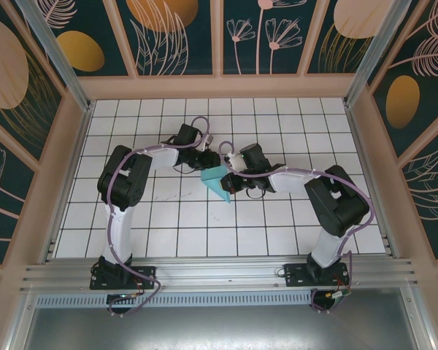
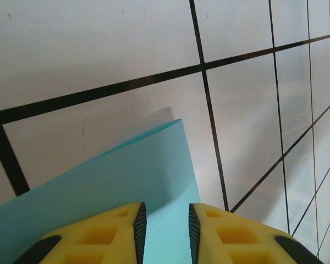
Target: Fold a paper plane with a square sheet of paper (fold left side to right side)
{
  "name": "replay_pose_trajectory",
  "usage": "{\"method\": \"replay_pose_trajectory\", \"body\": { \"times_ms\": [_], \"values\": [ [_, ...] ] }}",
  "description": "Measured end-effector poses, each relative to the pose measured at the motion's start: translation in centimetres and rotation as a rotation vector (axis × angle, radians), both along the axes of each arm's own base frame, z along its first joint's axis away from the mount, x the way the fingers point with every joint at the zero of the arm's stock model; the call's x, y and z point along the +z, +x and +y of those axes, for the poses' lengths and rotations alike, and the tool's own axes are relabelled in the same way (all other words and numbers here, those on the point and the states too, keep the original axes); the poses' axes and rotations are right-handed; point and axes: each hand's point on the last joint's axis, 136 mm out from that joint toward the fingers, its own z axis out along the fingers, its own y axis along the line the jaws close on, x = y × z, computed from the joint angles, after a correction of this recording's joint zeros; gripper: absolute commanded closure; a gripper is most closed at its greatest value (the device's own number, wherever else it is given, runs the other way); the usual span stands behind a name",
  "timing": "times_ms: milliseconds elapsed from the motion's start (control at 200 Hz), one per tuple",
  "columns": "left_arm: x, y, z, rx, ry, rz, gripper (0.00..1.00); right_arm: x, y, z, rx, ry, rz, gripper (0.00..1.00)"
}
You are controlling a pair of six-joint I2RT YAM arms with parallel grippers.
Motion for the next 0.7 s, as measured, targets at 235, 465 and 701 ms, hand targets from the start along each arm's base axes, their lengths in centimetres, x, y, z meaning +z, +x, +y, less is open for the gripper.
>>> {"method": "replay_pose_trajectory", "body": {
  "times_ms": [235,465,701],
  "values": [
    [-0.1,0.0,0.0,-0.002,0.002,-0.002,0.7,-1.4,1.3,-0.6,-0.037,-0.043,0.021,1.0],
    [-0.1,0.0,0.0,-0.005,0.003,-0.005,0.7,-2.4,1.4,-0.6,-0.04,-0.059,0.04,1.0],
    [-0.1,0.0,0.0,-0.003,0.005,-0.005,0.7,-2.9,1.3,-0.7,-0.04,-0.069,0.053,1.0]
  ]
}}
